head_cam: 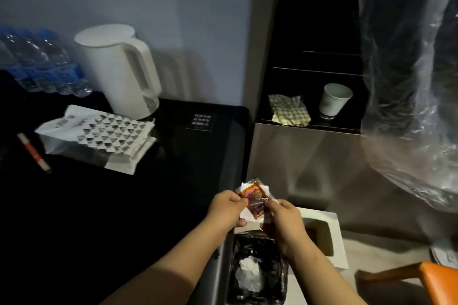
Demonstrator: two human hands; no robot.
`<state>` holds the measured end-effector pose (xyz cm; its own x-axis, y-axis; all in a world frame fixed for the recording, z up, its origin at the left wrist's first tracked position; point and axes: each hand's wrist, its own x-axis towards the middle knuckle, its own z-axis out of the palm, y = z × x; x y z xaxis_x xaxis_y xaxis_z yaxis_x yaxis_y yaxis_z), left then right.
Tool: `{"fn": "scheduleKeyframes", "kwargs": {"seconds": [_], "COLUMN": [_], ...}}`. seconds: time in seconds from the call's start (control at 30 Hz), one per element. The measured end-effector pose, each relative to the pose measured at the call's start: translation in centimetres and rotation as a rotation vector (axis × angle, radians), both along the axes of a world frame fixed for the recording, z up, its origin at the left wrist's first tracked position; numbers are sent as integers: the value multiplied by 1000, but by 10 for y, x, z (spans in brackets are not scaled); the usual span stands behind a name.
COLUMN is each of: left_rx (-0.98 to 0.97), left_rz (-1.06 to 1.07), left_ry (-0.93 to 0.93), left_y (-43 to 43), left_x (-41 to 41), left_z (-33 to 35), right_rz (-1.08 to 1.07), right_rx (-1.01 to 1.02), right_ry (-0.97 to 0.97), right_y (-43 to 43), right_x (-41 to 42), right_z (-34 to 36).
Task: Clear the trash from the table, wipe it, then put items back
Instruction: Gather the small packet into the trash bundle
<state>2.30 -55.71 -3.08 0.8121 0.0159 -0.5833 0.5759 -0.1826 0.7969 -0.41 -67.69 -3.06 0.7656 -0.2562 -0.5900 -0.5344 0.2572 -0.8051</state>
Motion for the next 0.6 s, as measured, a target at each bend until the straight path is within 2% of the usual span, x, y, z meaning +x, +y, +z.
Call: {"fn": "scheduleKeyframes", "kwargs": {"seconds": [0.2, 0.37, 0.5, 0.6], "left_rx": [-49, 7, 111, 320], "left_rz": [53, 64, 6, -154], "left_ry": [156, 250, 305, 301], "left_y": [-51, -65, -64, -58], "left_x": [-5, -11, -17, -25], "left_z": [-22, -48, -69, -78], "right_rz": [-22, 44, 135, 322], "right_rx": [-34, -54, -55, -49], "right_ry": [55, 152, 260, 379], "right_y": [-48, -64, -68, -68], "right_x": [-6, -18, -25, -32], "right_z": [-32, -55, -71, -74]}}
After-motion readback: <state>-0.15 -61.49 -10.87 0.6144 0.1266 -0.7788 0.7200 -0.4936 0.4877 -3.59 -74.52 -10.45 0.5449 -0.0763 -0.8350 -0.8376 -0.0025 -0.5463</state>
